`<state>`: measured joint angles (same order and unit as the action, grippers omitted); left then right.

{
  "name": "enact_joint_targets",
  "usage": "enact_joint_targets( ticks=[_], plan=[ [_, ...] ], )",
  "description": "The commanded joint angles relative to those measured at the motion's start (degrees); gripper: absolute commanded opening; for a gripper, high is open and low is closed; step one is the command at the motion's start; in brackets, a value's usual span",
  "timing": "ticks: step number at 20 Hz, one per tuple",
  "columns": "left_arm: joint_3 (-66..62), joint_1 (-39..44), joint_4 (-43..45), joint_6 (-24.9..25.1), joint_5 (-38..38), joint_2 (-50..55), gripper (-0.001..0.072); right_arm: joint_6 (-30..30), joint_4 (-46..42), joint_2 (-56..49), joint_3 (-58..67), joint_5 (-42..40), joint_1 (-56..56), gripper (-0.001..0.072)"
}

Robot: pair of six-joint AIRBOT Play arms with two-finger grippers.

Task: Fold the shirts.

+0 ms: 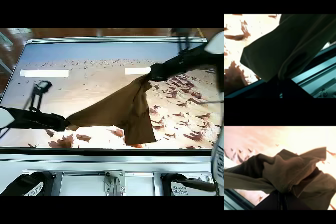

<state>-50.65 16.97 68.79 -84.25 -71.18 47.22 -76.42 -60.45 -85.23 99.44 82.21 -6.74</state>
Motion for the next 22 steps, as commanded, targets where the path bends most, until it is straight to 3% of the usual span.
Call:
enact_joint_targets(
  ticks=[1, 3, 4, 5, 6, 9, 11, 15, 22],
  plan=[
    [8.39, -0.04, -4.79, -1.2, 7.65, -0.02, 0.0042, -3.34, 0.46, -14.4, 0.07, -6.21, -4.76, 0.0068],
    [8.46, -0.07, -4.74, -1.31, 9.16, -0.02, 0.0042, -4.07, 0.9, -19.06, 0.07, -6.32, -5.53, 0.0094],
    [8.46, -0.09, -4.72, -1.29, 10.34, -0.02, 0.0042, -4.04, 1.29, -20.09, 0.07, -6.14, -5.44, 0.0183],
    [8.46, -0.28, -4.74, -1.33, 11.78, -0.02, 0.0042, -3.41, 1.22, -20.24, 0.07, -6.21, -4.98, 0.0507],
    [8.46, -0.61, -4.72, -1.42, 13.35, -0.02, 0.0043, -2.23, 1.2, -19.78, 0.2, -5.97, -4.13, 0.0684],
    [8.33, -2.51, -4.76, -1.68, 14.27, -0.04, 0.0042, -0.55, -3.21, -16.06, 0.24, -3.54, 1.86, 0.0684],
    [8.33, -3.48, -4.79, -1.97, 14.1, -0.07, 0.0042, -4.61, -7.21, -15.3, -0.09, -0.66, 8.61, 0.0678],
    [8.33, -3.48, -4.79, -1.97, 14.19, -0.04, 0.0042, -7.8, -1.05, -16.11, -9.92, -1.86, 16.48, 0.0678],
    [8.33, -3.48, -4.79, -3.06, 14.16, -0.04, 0.0042, -6.75, 2.69, -22.84, -16.41, -6.91, 13.25, 0.0678]
  ],
)
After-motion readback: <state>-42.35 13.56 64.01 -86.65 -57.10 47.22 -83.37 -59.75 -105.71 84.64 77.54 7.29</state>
